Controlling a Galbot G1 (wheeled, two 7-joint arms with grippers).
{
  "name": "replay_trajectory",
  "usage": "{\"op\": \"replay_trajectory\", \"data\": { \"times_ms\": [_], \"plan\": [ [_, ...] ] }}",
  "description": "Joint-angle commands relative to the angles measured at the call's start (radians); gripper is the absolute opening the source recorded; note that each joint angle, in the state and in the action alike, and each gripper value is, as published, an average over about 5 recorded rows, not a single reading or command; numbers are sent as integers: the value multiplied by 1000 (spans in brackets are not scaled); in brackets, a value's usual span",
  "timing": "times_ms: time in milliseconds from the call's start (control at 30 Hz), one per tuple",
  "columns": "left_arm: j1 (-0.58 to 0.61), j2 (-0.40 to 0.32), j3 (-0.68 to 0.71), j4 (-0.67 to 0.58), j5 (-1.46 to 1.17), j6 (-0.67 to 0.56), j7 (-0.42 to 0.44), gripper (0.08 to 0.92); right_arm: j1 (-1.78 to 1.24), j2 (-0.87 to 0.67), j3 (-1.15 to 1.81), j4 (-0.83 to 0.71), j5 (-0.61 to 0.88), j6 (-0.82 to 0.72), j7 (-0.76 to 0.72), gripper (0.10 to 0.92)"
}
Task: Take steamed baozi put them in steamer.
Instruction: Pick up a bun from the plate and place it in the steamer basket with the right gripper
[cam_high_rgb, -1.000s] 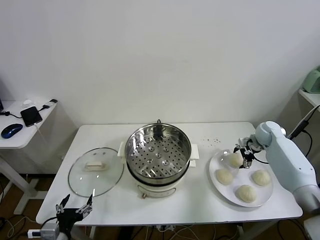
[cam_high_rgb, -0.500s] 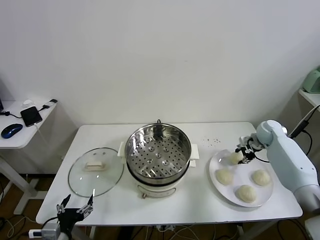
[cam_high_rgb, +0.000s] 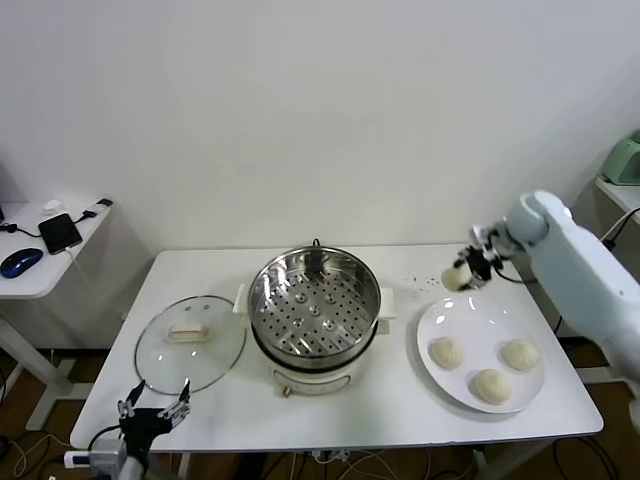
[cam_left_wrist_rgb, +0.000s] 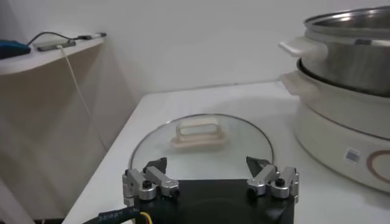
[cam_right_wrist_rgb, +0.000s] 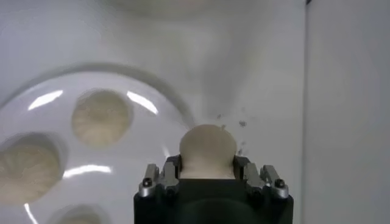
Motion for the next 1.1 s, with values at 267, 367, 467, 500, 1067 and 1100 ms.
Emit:
{"op": "replay_trajectory", "data": {
  "times_ms": [267, 367, 467, 500, 1067, 1100],
  "plan": [
    [-9, -16, -13, -4, -6, -7, -5, 823, 353, 462, -301, -378, 328, 259, -83, 566],
    [-9, -20, -16, 1, -6, -9, -7, 823, 344, 486, -362, -387, 383, 444, -65, 568],
    [-9, -22, -21, 6, -7, -9, -9, 823, 334, 496, -429, -372, 385, 627, -57, 568],
    [-10, -22, -23, 7, -8, -9, -9, 823, 330, 498, -440, -360, 359, 669, -53, 568],
    [-18, -29, -21, 28, -4, -9, -12, 823, 236, 534, -498, -289, -51, 858, 192, 568],
    [-17, -29, -22, 28, -4, -9, -12, 823, 232, 536, -490, -290, -71, 858, 198, 568]
  ]
}}
